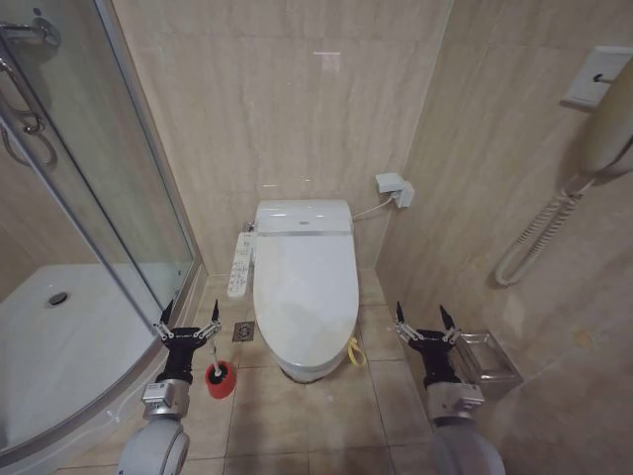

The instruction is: Open the toilet lid, clean the toilet bowl with a toilet brush, close the toilet lid, and flush.

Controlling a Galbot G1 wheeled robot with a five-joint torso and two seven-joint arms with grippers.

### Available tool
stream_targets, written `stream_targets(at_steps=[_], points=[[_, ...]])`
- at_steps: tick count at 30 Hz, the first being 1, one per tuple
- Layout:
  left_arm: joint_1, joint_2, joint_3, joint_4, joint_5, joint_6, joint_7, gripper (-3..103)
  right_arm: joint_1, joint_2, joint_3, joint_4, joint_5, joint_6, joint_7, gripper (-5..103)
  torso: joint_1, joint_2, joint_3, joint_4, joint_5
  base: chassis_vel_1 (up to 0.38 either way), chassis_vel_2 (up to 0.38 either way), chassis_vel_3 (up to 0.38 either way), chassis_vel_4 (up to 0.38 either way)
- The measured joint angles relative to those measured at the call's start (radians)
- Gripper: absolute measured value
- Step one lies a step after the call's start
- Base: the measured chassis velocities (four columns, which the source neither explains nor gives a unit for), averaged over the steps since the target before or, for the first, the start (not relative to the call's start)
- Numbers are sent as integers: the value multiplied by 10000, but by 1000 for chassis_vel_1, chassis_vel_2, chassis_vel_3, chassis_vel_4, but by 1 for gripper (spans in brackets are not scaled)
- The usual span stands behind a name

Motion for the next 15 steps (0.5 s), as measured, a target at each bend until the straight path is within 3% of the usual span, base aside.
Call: stream_targets(at_steps=[15], points=[[3, 0, 0, 0, 0, 0, 1, 100, 78, -35, -4, -432, 144, -204, 293, 100, -7, 1, -2, -1, 1, -10, 9, 11, -9]])
